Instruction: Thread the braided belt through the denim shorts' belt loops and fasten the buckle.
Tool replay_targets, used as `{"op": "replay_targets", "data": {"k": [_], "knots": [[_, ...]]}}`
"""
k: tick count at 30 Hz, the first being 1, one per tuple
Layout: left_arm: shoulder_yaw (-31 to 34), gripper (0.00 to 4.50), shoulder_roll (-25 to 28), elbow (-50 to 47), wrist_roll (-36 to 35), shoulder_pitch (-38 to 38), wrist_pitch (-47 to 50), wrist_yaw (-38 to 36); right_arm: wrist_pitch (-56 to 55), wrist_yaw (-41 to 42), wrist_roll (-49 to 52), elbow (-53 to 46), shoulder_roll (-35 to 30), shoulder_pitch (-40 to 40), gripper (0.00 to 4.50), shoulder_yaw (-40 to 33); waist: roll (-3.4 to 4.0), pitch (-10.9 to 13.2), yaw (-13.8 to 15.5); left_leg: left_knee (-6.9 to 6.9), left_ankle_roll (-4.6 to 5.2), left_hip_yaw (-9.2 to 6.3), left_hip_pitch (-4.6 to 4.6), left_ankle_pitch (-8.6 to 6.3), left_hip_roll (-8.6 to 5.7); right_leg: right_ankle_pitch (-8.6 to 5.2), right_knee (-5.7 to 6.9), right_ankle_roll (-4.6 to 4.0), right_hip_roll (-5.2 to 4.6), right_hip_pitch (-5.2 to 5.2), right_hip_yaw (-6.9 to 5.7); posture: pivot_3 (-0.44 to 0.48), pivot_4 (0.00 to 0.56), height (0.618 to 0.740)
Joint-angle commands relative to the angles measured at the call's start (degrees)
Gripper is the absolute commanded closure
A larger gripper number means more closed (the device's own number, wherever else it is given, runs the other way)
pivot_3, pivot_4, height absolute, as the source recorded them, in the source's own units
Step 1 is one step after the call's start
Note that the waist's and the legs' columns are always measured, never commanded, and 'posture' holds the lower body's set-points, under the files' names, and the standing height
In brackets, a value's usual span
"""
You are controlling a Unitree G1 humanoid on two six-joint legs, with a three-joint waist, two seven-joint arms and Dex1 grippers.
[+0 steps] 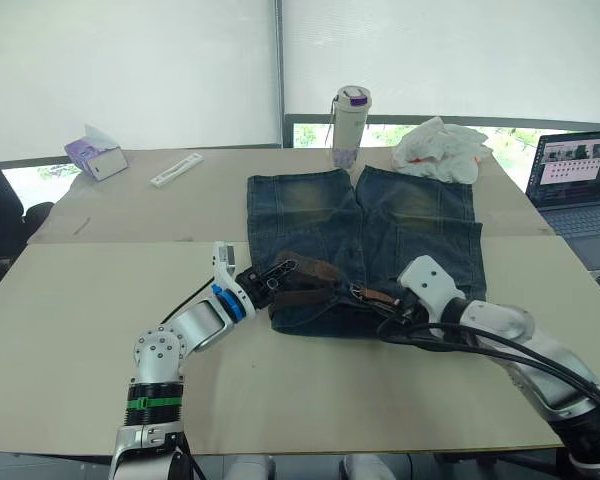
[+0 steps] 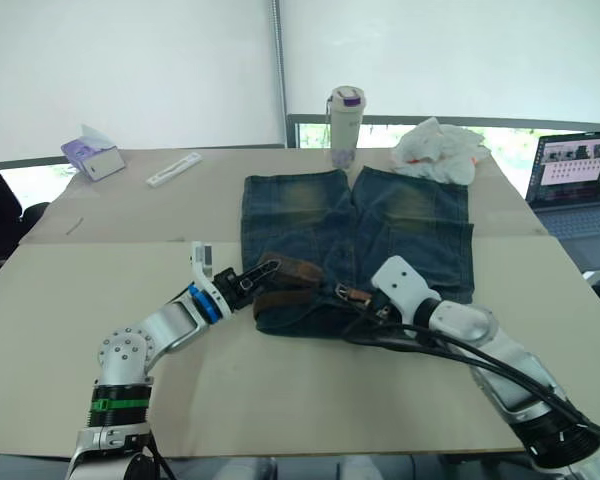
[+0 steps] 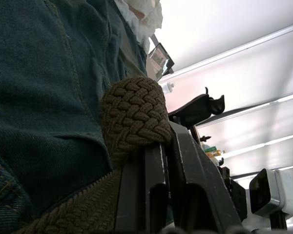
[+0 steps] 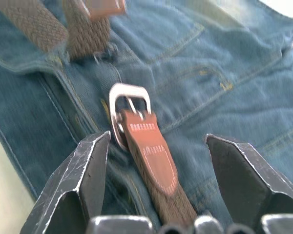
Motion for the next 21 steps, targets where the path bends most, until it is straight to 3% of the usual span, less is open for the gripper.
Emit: {"op": "replay_targets", "data": {"k": [1,10,17,21], "knots": [[1.1,4.5,-0.2,-1.7,0.4,-0.2,-0.1,-1.0,-3.5,1.9,-7.3,-0.3,-1.3,-1.6,1.03,1.7,0.0,0.0,0.0,0.0,0.0,-0.02,0.01,0.0,0.0,0.0,0.0,0.0,0.0,0.0,0.0,0.0,0.15,0.74],[1.7,4.5,-0.8,-1.9,1.0,-0.1,0.1,-1.1,-1.6,5.6,-17.6,1.0,-2.9,-2.3,1.03,2.9,0.01,0.0,-0.1,0.0,0.0,-0.04,0.04,0.0,0.0,0.01,0.02,-0.01,0.01,0.01,-0.01,0.0,0.15,0.74],[1.7,4.5,-1.6,-2.2,1.7,-0.1,0.4,-1.2,0.3,6.2,-22.2,1.1,-0.3,-3.4,1.03,4.5,0.01,0.0,-0.1,0.0,0.0,-0.09,0.06,0.0,0.0,0.01,0.02,-0.02,0.01,0.02,-0.01,0.0,0.15,0.74],[1.6,4.5,-1.7,-2.2,1.9,-0.1,0.5,-1.4,0.8,7.0,-22.8,0.5,2.3,-2.6,2.11,4.8,0.01,0.0,-0.1,0.0,0.0,-0.11,0.07,0.0,0.0,0.01,0.03,-0.02,0.01,0.02,-0.01,0.0,0.15,0.74]]}}
